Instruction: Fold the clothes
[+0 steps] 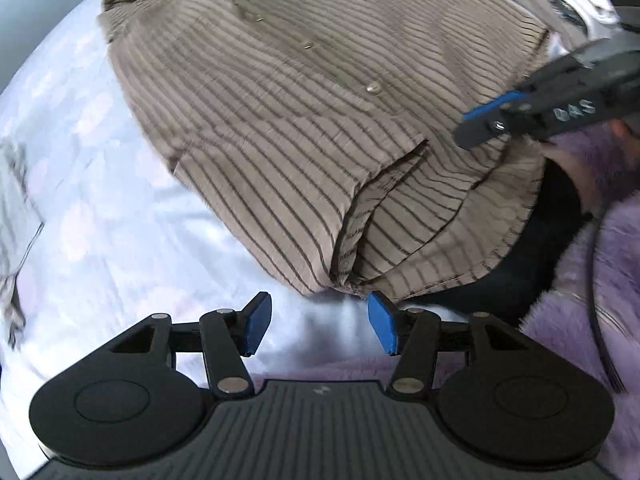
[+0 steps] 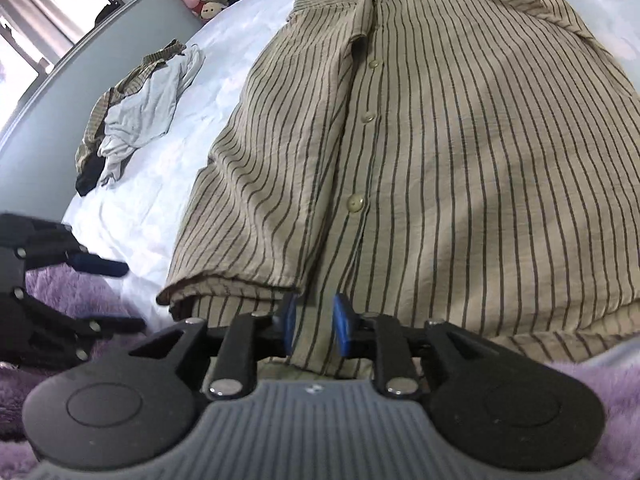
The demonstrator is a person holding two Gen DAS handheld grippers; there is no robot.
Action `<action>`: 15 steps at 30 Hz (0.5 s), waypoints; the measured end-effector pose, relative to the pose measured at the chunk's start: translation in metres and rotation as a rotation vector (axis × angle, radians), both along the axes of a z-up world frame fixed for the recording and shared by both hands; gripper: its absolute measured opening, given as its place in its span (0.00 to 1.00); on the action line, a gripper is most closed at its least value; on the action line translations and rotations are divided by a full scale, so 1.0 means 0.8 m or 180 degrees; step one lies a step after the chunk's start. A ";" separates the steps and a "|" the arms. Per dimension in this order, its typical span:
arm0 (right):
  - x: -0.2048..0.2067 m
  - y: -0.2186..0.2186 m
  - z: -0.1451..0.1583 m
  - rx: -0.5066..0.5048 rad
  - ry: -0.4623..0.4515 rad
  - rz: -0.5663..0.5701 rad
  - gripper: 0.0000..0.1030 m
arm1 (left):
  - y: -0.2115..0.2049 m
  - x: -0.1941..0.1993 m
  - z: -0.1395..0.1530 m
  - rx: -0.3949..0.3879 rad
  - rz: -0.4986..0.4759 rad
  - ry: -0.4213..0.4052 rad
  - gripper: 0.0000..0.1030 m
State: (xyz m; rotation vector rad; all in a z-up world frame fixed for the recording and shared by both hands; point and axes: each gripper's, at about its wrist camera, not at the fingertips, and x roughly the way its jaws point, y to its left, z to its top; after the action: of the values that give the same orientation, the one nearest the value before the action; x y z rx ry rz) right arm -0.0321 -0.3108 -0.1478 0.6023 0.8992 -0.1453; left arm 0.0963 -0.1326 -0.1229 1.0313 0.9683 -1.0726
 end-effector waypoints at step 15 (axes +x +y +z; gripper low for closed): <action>0.035 0.035 0.001 -0.0917 -0.0054 0.0355 0.32 | -0.013 0.002 -0.013 -0.0283 0.0199 -0.0304 0.01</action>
State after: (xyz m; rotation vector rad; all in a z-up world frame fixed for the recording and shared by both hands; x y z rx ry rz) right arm -0.0043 -0.2826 -0.1470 0.2846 0.8739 -0.1654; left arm 0.0977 -0.1433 -0.1332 0.9648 0.8629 -0.9972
